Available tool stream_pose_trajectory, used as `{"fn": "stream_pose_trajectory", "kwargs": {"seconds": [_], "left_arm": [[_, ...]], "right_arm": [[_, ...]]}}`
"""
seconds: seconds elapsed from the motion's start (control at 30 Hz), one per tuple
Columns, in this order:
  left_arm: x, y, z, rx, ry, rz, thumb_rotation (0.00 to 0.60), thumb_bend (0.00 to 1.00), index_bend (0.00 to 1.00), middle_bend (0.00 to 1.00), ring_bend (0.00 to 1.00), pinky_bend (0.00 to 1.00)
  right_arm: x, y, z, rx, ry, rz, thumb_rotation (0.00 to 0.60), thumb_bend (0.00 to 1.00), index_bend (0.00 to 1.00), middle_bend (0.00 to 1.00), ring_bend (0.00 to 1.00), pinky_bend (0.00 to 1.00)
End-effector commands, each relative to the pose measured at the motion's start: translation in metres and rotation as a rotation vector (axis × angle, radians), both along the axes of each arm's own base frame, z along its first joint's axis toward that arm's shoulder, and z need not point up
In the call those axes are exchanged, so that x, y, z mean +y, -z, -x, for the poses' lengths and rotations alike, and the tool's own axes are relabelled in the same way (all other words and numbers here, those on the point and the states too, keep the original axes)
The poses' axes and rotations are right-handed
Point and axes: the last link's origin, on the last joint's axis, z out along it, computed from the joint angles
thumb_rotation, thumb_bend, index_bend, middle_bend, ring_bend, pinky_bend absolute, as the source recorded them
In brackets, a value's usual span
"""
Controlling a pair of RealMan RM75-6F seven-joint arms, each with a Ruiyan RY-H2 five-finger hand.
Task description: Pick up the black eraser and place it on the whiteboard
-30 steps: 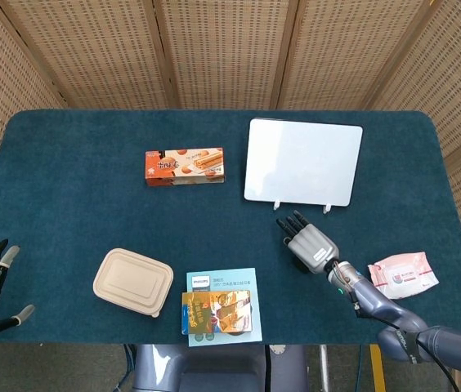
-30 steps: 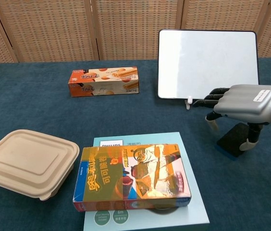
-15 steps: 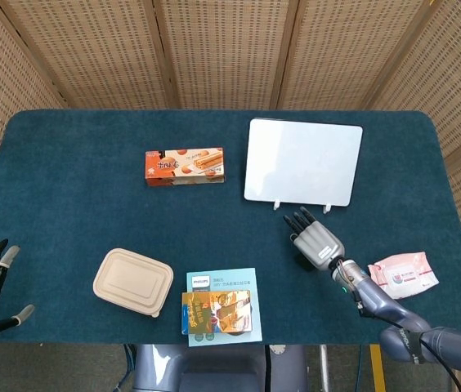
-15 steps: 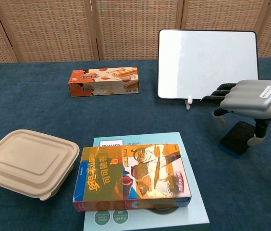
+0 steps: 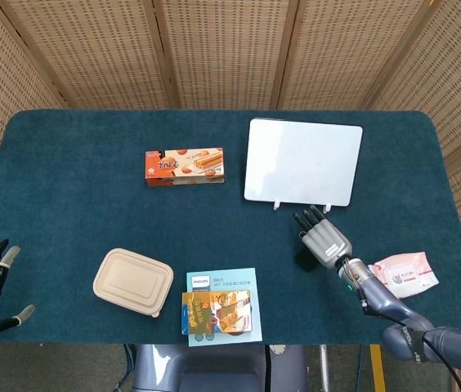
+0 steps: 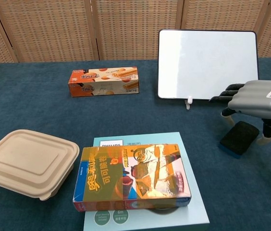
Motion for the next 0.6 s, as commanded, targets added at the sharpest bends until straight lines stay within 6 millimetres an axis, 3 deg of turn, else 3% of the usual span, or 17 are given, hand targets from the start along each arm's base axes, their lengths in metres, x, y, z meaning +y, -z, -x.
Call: {"fn": "stream_pose_trajectory", "kwargs": {"seconds": [0.03, 0.6], "left_arm": [[-0.0001, 0.0003, -0.0001, 0.001, 0.0, 0.001, 0.6, 0.0, 0.0, 0.0, 0.0, 0.0], [0.0, 0.0001, -0.0004, -0.001, -0.001, 0.001, 0.6, 0.0, 0.0, 0.0, 0.0, 0.0]], "right_arm": [[-0.0002, 0.0016, 0.0016, 0.0, 0.004, -0.001, 0.6, 0.05, 0.39, 0.0, 0.0, 0.0], [0.0003, 0.0114, 0.0035, -0.011, -0.001, -0.005, 0.6, 0.05, 0.39, 0.0, 0.0, 0.0]]}}
